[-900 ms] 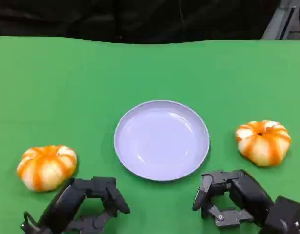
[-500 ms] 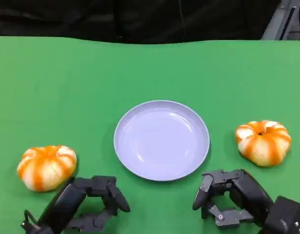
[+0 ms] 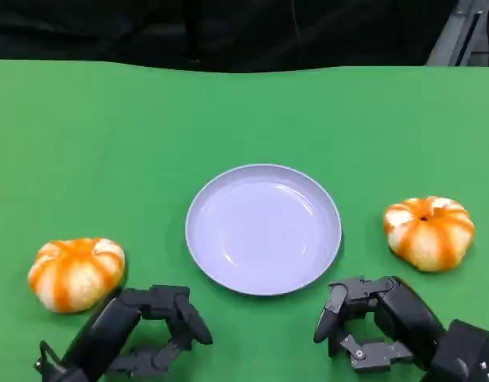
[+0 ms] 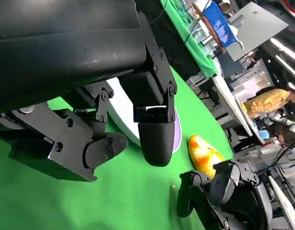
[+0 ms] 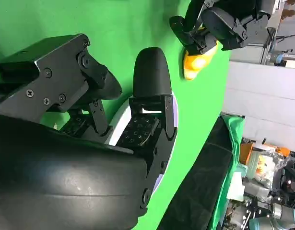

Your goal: Grasp the bread from the table and place it into the plate.

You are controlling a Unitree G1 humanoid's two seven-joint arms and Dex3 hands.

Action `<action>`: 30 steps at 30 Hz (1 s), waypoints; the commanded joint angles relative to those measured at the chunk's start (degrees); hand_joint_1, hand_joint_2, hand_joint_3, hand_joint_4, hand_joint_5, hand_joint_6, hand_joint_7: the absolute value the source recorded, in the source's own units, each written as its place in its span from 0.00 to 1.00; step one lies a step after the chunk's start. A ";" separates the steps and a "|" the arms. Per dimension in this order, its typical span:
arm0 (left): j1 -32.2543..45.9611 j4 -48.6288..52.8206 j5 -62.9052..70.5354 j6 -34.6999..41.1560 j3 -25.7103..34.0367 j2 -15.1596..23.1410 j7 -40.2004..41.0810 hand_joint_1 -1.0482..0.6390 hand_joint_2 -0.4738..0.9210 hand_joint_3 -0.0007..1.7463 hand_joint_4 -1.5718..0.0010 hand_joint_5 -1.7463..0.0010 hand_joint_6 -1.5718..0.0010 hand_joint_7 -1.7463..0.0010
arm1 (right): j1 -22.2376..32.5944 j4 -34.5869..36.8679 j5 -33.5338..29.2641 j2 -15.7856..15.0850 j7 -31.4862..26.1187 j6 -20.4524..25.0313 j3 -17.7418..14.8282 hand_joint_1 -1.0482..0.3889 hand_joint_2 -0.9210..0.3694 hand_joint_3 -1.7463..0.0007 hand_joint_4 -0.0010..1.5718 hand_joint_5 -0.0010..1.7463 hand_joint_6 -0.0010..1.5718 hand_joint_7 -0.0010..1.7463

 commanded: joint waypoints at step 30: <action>3.03 -7.69 -11.96 7.18 3.20 -0.86 -7.21 0.39 1.00 0.09 0.59 1.00 0.63 1.00 | -0.42 0.02 -0.19 -0.60 -0.14 -0.10 -0.11 0.84 0.25 0.41 0.63 0.79 0.63 0.60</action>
